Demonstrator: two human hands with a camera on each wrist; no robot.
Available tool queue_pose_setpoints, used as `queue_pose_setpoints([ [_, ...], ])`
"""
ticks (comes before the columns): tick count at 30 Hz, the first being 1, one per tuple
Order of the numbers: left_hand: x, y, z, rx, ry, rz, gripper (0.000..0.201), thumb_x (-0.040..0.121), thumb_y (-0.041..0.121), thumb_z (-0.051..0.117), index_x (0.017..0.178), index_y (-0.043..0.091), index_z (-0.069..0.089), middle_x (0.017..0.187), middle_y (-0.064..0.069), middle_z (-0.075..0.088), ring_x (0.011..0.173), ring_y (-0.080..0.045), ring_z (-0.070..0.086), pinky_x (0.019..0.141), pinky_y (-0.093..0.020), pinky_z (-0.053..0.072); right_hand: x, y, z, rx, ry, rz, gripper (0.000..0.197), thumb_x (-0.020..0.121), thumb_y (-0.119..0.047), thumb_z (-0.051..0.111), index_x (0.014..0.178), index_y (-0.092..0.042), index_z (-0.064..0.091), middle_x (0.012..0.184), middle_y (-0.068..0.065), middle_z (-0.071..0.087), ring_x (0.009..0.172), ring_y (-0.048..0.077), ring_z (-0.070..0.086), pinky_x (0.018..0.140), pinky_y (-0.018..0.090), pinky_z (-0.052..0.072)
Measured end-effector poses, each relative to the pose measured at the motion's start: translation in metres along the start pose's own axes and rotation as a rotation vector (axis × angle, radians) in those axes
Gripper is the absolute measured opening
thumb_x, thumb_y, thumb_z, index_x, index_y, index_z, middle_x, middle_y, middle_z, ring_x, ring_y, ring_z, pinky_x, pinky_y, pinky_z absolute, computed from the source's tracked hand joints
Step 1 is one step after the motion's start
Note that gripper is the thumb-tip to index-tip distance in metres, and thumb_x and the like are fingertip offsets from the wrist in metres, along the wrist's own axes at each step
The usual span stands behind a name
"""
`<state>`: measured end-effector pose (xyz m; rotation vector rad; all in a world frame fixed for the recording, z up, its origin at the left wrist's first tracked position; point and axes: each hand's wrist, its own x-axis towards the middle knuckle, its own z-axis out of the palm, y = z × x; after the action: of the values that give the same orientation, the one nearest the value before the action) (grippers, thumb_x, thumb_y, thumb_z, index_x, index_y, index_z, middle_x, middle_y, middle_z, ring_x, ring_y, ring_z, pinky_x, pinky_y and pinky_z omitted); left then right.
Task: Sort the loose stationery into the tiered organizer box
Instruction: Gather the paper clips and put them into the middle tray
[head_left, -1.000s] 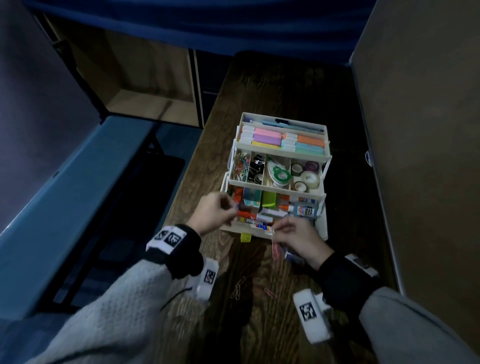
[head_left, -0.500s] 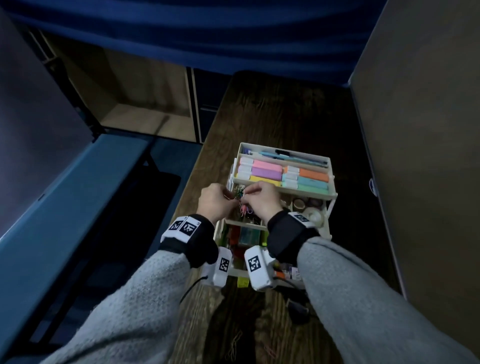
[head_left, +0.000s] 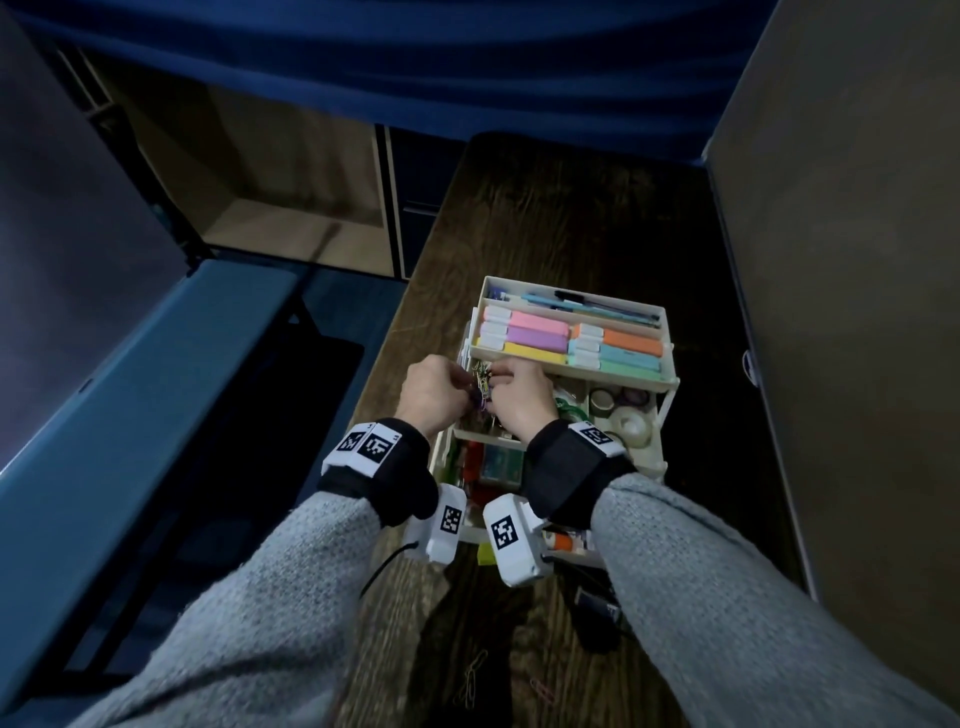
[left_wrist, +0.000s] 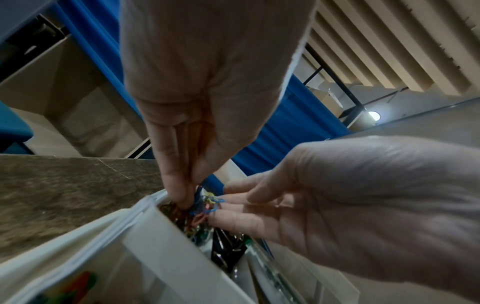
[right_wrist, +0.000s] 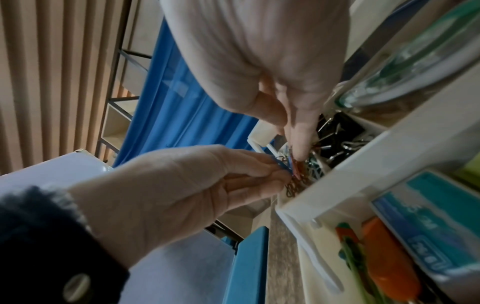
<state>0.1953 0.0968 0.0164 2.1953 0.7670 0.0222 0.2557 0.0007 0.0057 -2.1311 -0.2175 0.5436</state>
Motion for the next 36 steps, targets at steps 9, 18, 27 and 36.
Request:
queue_pose_setpoints([
  [9, -0.007, -0.003, -0.006, 0.082, 0.009, 0.087, 0.034, 0.084, 0.007, 0.055, 0.112, 0.019, 0.070, 0.111, -0.009, 0.070, 0.107, -0.026, 0.062, 0.094, -0.032, 0.049, -0.043, 0.003, -0.033, 0.005, -0.016, -0.219, 0.037, 0.090, 0.007, 0.044, 0.109, -0.016, 0.066, 0.125, 0.005, 0.056, 0.116, 0.020, 0.054, 0.099, 0.041, 0.049],
  [18, -0.121, -0.077, 0.006, 0.065, 0.082, 0.381, 0.006, 0.088, 0.025, 0.062, 0.087, 0.020, 0.065, 0.084, 0.006, 0.063, 0.075, -0.009, 0.058, 0.070, -0.029, 0.051, -0.162, 0.139, -0.043, -0.450, -0.506, -0.199, 0.015, 0.088, -0.003, 0.054, 0.095, -0.011, 0.065, 0.099, 0.009, 0.067, 0.096, 0.022, 0.063, 0.087, 0.028, 0.046],
  [27, -0.220, -0.147, 0.097, 0.340, -0.444, 0.238, 0.082, 0.065, 0.058, 0.075, 0.128, 0.018, 0.041, 0.121, -0.004, 0.039, 0.112, -0.020, 0.046, 0.098, -0.035, 0.043, -0.210, 0.213, -0.009, -0.519, -0.322, -0.057, 0.036, 0.076, -0.031, 0.075, 0.089, -0.022, 0.043, 0.097, -0.004, 0.044, 0.092, 0.016, 0.050, 0.080, 0.033, 0.042],
  [36, -0.210, -0.132, 0.114, 0.394, -0.333, 0.387, 0.030, 0.086, 0.018, 0.061, 0.113, 0.008, 0.055, 0.115, -0.009, 0.051, 0.110, -0.026, 0.051, 0.090, -0.038, 0.043, -0.214, 0.209, 0.005, -0.509, -0.280, -0.064, 0.007, 0.087, -0.017, 0.063, 0.085, -0.017, 0.057, 0.097, 0.000, 0.048, 0.092, 0.018, 0.054, 0.088, 0.034, 0.046],
])
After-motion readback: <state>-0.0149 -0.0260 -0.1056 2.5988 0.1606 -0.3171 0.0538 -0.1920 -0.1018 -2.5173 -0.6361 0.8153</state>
